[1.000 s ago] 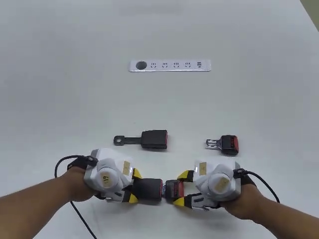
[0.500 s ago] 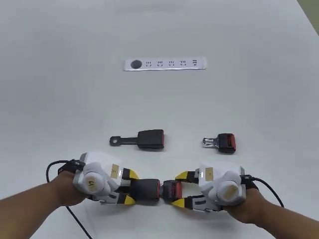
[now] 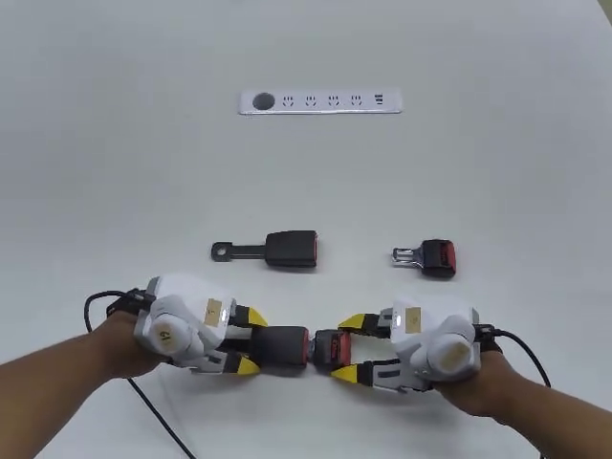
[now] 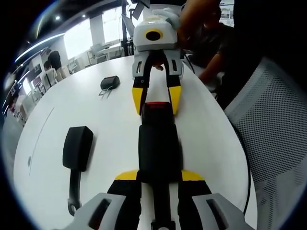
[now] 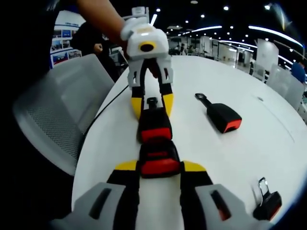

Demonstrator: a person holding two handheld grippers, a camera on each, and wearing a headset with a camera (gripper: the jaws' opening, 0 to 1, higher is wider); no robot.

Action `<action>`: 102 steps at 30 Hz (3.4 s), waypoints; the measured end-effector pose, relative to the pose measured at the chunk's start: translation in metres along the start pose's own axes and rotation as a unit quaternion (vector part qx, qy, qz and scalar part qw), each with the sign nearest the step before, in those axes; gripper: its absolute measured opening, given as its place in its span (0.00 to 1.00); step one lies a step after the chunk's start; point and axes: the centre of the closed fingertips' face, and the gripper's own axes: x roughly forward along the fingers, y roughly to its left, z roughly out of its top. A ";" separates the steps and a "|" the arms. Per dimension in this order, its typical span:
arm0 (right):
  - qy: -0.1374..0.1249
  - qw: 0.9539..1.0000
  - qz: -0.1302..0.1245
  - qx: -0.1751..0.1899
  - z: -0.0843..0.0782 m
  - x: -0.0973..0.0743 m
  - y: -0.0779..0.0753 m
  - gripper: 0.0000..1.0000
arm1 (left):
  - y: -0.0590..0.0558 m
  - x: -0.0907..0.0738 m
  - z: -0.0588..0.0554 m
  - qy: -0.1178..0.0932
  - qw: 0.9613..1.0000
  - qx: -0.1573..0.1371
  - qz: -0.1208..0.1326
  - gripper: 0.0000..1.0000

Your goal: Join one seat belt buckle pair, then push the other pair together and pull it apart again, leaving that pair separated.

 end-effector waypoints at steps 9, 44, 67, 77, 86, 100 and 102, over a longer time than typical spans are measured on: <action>-0.008 1.000 -0.002 0.002 0.000 0.000 0.001 0.31 | 0.000 -0.001 0.001 -0.007 1.000 0.002 -0.001 0.29; 0.030 0.998 -0.052 0.021 0.011 -0.014 -0.014 0.70 | 0.024 -0.014 0.035 -0.031 0.985 -0.144 0.090 0.63; 0.004 0.995 -0.074 0.059 0.008 -0.068 -0.073 0.71 | 0.075 -0.049 0.022 -0.033 0.977 -0.155 0.140 0.67; 0.028 0.995 -0.075 0.057 -0.013 -0.091 -0.108 0.71 | 0.096 -0.059 0.009 -0.014 0.980 -0.140 0.142 0.65; 0.055 0.993 -0.070 0.073 -0.037 -0.105 -0.136 0.69 | 0.114 -0.054 0.016 -0.005 0.985 -0.119 0.121 0.65; 0.072 0.991 -0.059 0.095 -0.050 -0.106 -0.142 0.69 | 0.135 -0.023 0.018 -0.001 0.993 -0.095 0.075 0.67; 0.074 0.991 -0.056 0.096 -0.052 -0.106 -0.143 0.68 | 0.137 -0.019 0.016 0.001 0.993 -0.092 0.069 0.67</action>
